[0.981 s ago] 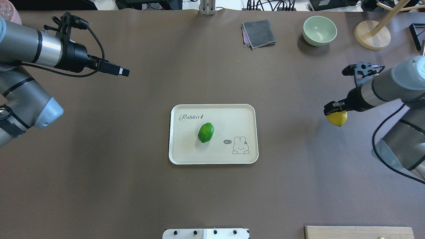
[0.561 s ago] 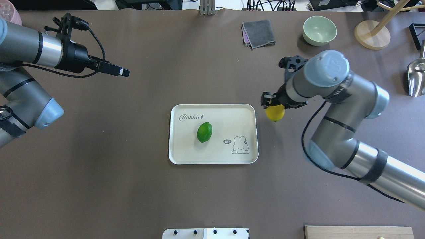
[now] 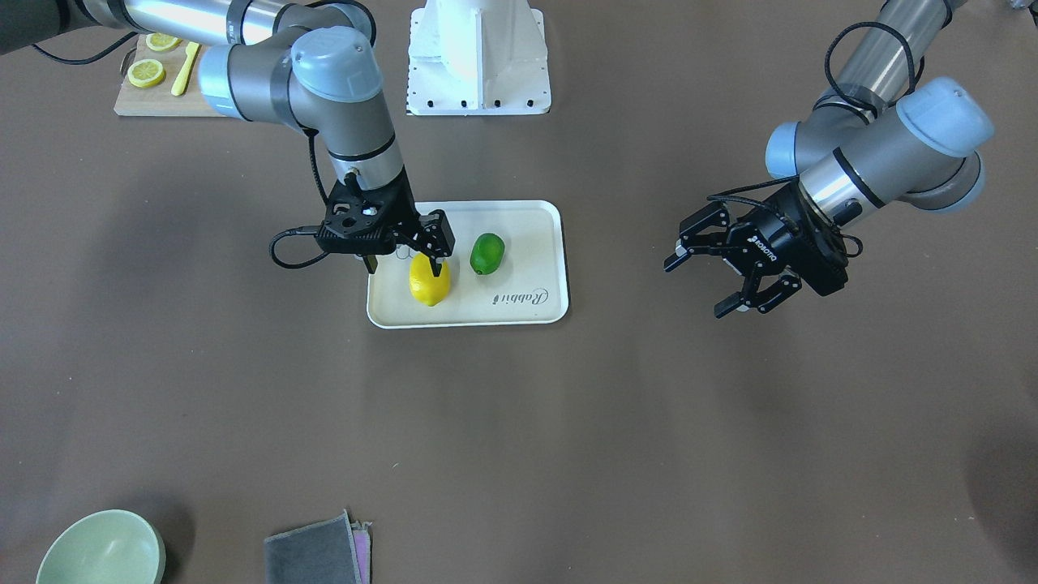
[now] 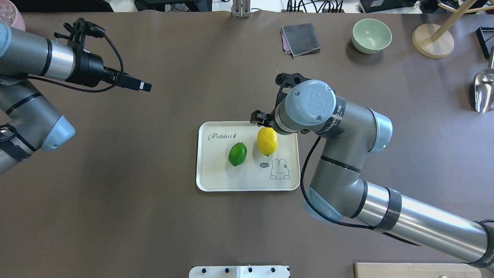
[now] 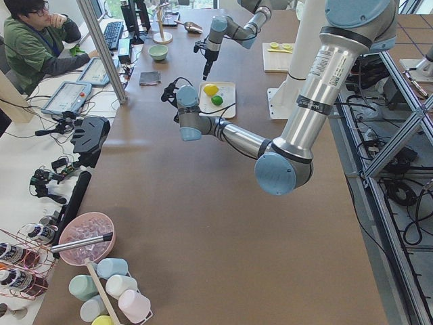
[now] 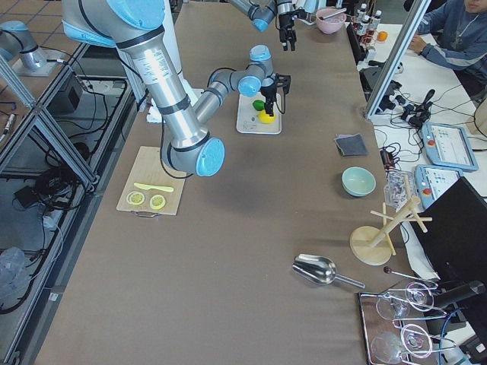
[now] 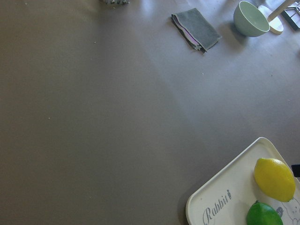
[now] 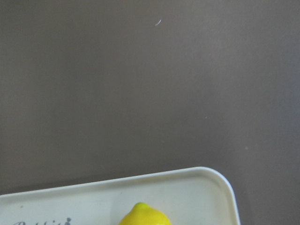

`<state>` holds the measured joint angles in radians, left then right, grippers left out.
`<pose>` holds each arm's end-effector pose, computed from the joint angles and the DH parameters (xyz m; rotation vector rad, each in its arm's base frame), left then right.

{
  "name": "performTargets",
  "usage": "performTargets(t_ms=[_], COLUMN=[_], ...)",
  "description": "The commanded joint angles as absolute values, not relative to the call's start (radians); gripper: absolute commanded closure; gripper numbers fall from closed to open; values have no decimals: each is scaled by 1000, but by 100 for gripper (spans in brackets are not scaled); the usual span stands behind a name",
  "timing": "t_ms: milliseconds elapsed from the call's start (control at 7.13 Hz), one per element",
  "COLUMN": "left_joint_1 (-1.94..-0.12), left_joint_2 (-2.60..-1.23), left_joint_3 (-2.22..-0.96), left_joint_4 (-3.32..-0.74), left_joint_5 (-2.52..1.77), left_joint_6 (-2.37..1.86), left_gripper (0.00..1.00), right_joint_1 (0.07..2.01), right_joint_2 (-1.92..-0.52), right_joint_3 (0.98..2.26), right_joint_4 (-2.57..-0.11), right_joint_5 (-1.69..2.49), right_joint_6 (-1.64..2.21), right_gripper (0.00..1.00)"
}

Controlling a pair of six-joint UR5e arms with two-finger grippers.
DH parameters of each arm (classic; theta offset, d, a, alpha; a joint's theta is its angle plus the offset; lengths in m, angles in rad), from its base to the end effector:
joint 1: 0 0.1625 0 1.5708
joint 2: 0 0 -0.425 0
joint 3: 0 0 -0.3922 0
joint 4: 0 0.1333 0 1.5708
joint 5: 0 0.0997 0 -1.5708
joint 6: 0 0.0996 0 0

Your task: Place all lemons on tray

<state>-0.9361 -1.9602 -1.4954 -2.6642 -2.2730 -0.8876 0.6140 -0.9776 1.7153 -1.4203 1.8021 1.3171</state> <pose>0.3154 -0.5447 0.3485 0.5686 1.3367 0.2864 -0.4807 -0.4740 0.2349 0.1761 -0.8947 0.2324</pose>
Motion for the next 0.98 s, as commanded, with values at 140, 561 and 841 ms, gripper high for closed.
performTargets(t_ms=[140,561,841], left_joint_1=[-1015,-1306,-1480], left_joint_2=[-1867,-1750,-1761], left_joint_3=[-1486,-1502,-1505], left_joint_4=[-2642,-2269,-1887], left_joint_5=[-2267,-2354,-2427], left_joint_6=[-757,-232,188], left_gripper=[2,1,1], right_joint_1=[869,1186,1342], right_joint_2=[-1162,-1365,-1544], right_joint_3=[1736,1746,1759], right_joint_4=[-1417,-1407,-1379], right_joint_5=[2009,2216,2270], right_joint_6=[811,400,168], right_gripper=[0,0,0])
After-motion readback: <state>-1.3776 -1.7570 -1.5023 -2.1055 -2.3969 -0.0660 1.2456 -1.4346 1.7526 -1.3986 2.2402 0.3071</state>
